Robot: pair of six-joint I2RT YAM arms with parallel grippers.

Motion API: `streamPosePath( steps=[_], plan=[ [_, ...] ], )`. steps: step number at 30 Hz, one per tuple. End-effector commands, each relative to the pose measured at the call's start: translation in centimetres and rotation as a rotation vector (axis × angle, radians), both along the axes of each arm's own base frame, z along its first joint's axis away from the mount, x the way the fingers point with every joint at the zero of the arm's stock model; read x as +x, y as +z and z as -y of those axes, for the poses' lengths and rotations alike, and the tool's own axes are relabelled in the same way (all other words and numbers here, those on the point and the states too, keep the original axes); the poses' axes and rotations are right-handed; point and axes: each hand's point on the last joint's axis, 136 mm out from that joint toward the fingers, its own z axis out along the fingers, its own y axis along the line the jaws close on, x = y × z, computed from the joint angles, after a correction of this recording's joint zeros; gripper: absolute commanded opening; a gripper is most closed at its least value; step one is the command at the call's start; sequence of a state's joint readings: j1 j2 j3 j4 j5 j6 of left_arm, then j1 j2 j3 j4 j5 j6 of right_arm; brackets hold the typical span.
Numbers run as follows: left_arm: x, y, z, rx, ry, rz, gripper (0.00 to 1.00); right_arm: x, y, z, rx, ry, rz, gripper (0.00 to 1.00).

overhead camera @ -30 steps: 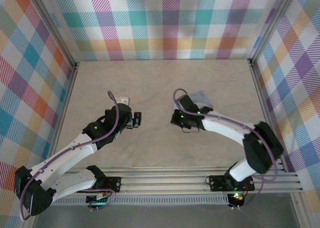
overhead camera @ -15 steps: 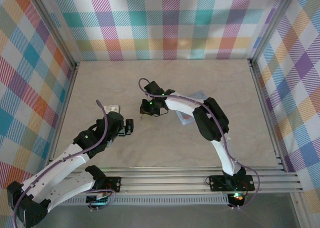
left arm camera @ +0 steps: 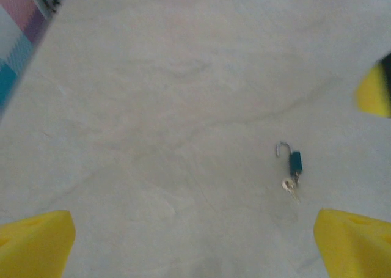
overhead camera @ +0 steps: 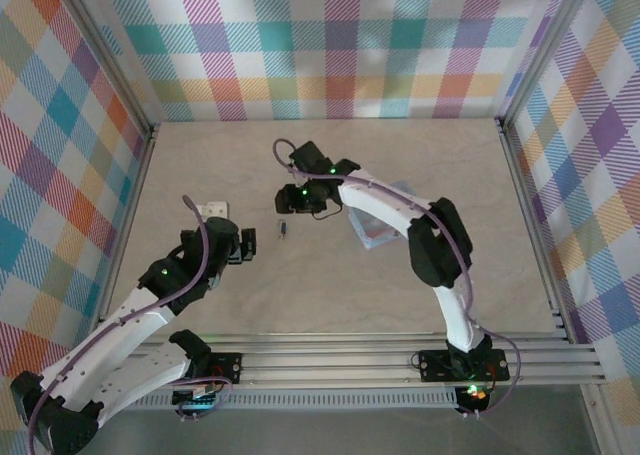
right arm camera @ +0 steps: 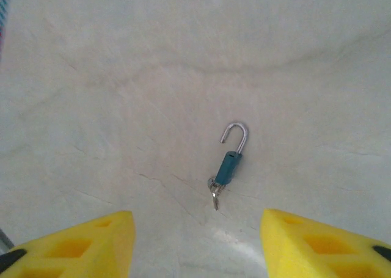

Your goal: Unlock a padlock with a key

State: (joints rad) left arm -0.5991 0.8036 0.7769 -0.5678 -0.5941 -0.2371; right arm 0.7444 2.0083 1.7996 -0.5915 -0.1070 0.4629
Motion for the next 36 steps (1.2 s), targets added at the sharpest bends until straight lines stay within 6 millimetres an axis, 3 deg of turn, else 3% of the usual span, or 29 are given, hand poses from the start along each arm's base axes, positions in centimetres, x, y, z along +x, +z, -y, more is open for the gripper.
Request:
streamPosePath(
  steps=[1, 6, 11, 16, 22, 28, 36],
  plan=[
    [1.7, 1.2, -1.1, 0.065, 0.047, 0.064, 1.0, 2.5, 2.7, 5.4, -0.047, -0.083, 0.127, 0.7],
    [4.3, -0.7, -1.3, 0.088, -0.003, 0.053, 1.0, 4.4, 3.8, 13.2, -0.044, -0.226, 0.226, 0.87],
    [7.3, -0.8, -2.8, 0.027, 0.039, 0.155, 1.0, 4.7, 5.5, 22.9, -0.216, -0.41, 0.414, 1.0],
    [10.0, -4.2, -4.4, 0.033, 0.072, 0.076, 1.0, 2.8, 4.7, 30.7, -0.339, -0.542, 0.604, 1.0],
    [10.2, -7.7, -5.7, 0.047, 0.09, 0.054, 1.0, -1.3, 1.5, 38.0, -0.396, -0.664, 0.645, 1.0],
    [11.6, -8.4, -7.8, -0.028, 0.149, 0.2, 1.0, -3.9, -1.7, 39.0, -0.359, -0.677, 0.768, 1.0],
    [12.4, -12.1, -6.9, -0.071, 0.089, 0.2, 1.0, -2.3, -4.2, 37.4, -0.276, -0.602, 0.841, 1.0]
  ],
)
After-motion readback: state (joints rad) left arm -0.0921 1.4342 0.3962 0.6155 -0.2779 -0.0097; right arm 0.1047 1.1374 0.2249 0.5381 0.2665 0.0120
